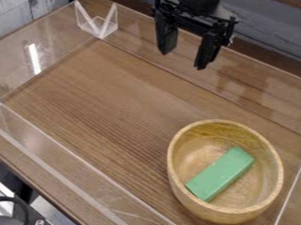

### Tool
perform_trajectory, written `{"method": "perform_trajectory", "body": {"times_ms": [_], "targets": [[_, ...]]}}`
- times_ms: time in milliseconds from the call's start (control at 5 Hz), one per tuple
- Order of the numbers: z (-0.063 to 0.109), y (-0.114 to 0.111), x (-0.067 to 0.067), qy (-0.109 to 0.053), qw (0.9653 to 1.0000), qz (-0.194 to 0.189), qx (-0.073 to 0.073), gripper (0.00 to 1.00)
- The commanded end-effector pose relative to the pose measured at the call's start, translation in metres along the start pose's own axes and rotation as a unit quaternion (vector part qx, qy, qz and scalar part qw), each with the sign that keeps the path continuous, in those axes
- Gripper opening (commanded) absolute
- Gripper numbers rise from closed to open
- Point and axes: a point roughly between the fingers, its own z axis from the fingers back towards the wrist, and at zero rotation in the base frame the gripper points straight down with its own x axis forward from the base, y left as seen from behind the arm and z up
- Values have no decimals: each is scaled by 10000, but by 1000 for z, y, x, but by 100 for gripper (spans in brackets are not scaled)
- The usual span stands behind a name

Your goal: Remove the green block from inside the brown bowl and put it on the table

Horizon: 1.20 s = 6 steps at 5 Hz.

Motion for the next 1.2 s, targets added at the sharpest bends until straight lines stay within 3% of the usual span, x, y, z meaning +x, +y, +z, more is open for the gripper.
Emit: {"method": "perform_trajectory", "body": {"times_ms": [0, 400, 1000], "targets": [[-6, -6, -5, 75, 10000, -36, -6, 100], [-5, -48, -35, -41, 9991, -430, -15, 100], [-8, -85, -58, -157, 9960, -885, -14, 100]]}}
